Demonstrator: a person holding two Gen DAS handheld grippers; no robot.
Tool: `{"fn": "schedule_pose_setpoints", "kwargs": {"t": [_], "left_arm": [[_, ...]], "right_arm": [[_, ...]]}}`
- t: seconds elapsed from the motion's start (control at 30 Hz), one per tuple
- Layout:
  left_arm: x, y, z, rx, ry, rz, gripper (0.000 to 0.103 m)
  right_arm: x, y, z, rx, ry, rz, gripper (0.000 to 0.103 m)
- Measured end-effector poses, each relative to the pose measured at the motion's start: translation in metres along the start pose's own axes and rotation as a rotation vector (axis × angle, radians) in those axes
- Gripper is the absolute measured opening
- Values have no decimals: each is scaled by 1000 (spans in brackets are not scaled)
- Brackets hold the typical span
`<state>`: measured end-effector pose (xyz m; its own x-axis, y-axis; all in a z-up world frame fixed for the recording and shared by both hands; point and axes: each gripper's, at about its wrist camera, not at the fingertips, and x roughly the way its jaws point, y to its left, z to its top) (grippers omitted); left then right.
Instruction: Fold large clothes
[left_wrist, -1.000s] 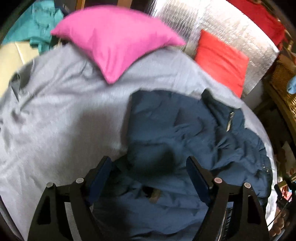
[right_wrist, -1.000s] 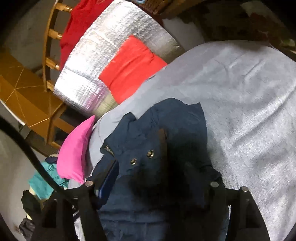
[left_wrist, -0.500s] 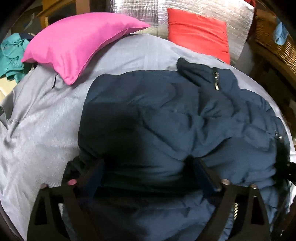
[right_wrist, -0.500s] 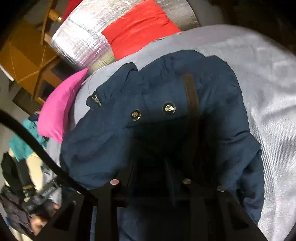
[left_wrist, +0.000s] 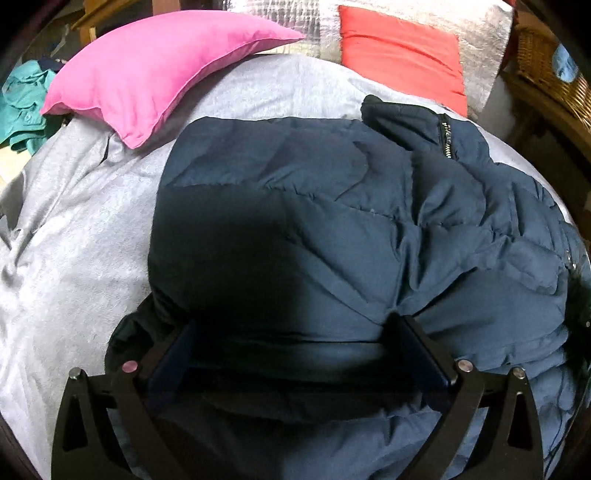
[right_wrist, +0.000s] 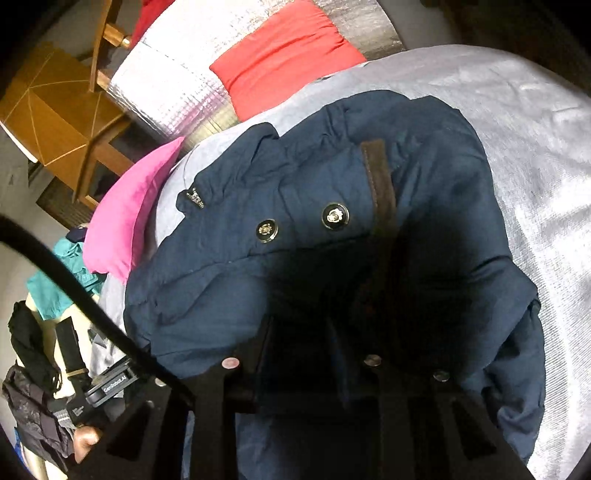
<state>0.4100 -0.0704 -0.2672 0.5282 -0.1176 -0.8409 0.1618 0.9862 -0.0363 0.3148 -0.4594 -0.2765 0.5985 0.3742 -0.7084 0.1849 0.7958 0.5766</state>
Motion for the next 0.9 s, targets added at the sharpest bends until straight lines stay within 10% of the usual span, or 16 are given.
{"fn": "schedule_pose_setpoints", "kwargs": {"t": [0.37,0.63,0.9], "left_arm": [[-51,42,20,-98,-95,84,103],[-7,59,6,-141,71,71,103],[-43,56,17,-116,-75,30,103]], "right_arm": [[-65,4,14,-35,-114,-61,33],[-32,-27,10,74,26,-70,41],[-61,-21,16,96,-36,-7,52]]}}
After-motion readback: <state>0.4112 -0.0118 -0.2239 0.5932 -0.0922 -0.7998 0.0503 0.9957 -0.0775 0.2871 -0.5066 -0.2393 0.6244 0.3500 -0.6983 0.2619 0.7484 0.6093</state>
